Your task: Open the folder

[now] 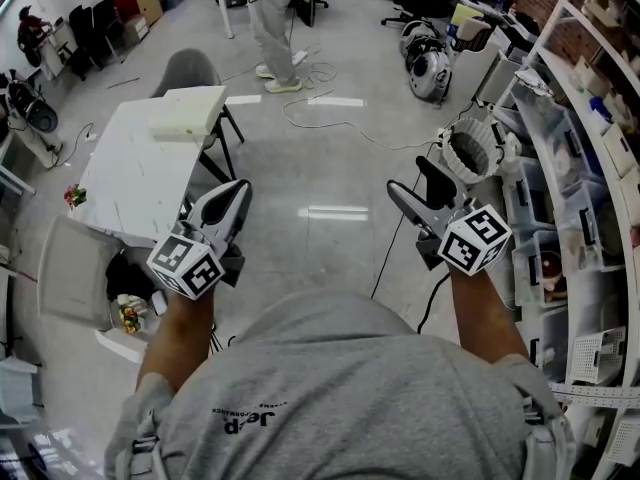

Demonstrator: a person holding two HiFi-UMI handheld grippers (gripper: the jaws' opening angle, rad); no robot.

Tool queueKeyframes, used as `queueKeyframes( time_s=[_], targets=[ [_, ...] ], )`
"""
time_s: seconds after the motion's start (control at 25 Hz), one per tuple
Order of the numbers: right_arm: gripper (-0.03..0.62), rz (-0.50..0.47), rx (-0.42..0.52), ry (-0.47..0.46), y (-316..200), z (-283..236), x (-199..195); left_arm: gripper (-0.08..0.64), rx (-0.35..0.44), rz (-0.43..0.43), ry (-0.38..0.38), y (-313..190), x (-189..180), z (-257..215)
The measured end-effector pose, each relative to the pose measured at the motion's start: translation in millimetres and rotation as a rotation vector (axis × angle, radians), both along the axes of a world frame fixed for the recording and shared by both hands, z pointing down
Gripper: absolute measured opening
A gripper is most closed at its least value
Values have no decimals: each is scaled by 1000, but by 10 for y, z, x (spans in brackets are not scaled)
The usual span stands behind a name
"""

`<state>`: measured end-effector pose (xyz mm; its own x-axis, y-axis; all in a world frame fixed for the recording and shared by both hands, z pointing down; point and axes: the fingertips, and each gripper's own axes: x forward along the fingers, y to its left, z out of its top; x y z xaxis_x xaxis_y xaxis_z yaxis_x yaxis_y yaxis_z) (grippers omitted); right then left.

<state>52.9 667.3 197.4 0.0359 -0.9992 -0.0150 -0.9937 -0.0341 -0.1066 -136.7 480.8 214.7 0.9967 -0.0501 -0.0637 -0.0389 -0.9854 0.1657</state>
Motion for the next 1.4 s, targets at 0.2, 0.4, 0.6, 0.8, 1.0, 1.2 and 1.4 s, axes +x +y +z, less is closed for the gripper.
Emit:
queueKeyframes(
  time_s=[0.2, 0.4, 0.6, 0.8, 1.0, 1.2, 1.4],
  targets=[
    [341, -13, -17, 19, 45, 48, 153, 57, 3, -7, 4, 118, 151, 34],
    [341, -2, -14, 5, -92, 57, 321, 57, -8, -7, -18, 17, 268, 69],
    [341, 16, -34, -3, -474, 161, 528, 57, -34, 8, -7, -404, 506, 204],
    [341, 67, -67, 2, -1122, 266, 789, 57, -48, 61, 22, -1167, 869, 320],
    [341, 121, -66, -12, -2089, 203, 1099, 57, -56, 123, 30, -2200, 1341, 344],
    [339, 154, -63, -24, -3117, 55, 1367, 57, -26, 166, 6, -3181, 1726, 244],
    [339, 141, -63, -32, -3922, 63, 1575, 57, -22, 177, 4, -3917, 1974, 234]
  ],
)
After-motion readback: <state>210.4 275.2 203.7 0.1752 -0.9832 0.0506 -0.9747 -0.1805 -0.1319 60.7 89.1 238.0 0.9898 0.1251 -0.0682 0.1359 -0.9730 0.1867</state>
